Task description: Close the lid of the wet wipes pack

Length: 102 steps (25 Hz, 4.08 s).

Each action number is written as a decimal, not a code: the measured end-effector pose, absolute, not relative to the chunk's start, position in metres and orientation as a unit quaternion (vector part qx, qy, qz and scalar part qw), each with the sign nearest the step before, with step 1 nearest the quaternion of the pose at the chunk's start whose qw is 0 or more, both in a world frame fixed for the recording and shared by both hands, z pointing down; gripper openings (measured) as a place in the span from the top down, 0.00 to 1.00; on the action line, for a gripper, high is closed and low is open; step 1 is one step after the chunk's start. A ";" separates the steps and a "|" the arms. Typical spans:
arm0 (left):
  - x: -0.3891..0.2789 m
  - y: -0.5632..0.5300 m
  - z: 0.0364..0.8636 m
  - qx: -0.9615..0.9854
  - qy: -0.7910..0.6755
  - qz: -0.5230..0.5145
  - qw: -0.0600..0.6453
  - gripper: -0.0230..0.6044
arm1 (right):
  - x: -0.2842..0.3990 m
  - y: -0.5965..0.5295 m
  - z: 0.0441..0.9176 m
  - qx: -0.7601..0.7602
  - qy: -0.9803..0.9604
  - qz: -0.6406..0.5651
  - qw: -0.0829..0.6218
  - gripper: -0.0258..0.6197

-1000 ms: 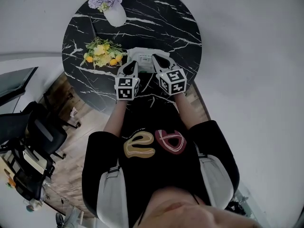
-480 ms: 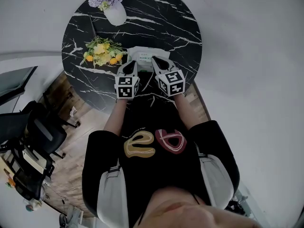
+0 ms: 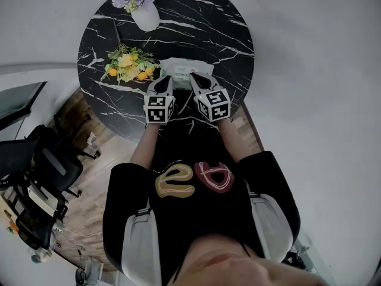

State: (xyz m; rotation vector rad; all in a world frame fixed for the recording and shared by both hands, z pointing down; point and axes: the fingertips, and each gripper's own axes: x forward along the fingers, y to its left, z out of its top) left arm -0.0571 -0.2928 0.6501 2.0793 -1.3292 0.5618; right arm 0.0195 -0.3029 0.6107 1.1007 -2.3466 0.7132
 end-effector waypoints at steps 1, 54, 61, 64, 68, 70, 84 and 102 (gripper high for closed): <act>-0.057 -0.293 0.650 0.784 -0.500 0.212 0.301 0.93 | 0.019 -0.302 0.612 0.399 -0.850 0.260 0.226 0.94; -0.057 -0.293 0.652 0.789 -0.495 0.213 0.296 0.93 | 0.004 -0.289 0.641 0.364 -0.832 0.232 0.350 0.94; -0.057 -0.294 0.651 0.789 -0.495 0.212 0.295 0.93 | 0.002 -0.290 0.642 0.359 -0.827 0.223 0.370 0.94; -0.057 -0.294 0.652 0.789 -0.494 0.212 0.296 0.93 | 0.001 -0.290 0.642 0.353 -0.822 0.214 0.393 0.94; -0.056 -0.294 0.651 0.789 -0.495 0.211 0.296 0.93 | 0.002 -0.290 0.641 0.351 -0.818 0.221 0.398 0.94; -0.056 -0.294 0.651 0.789 -0.495 0.210 0.297 0.93 | 0.003 -0.289 0.642 0.352 -0.818 0.229 0.393 0.94; -0.057 -0.292 0.649 0.784 -0.502 0.210 0.300 0.93 | 0.006 -0.290 0.642 0.375 -0.813 0.309 0.321 0.94; -0.066 -0.279 0.558 0.827 -0.497 0.093 0.246 0.93 | 0.012 -0.271 0.562 0.438 -0.844 0.264 0.165 0.83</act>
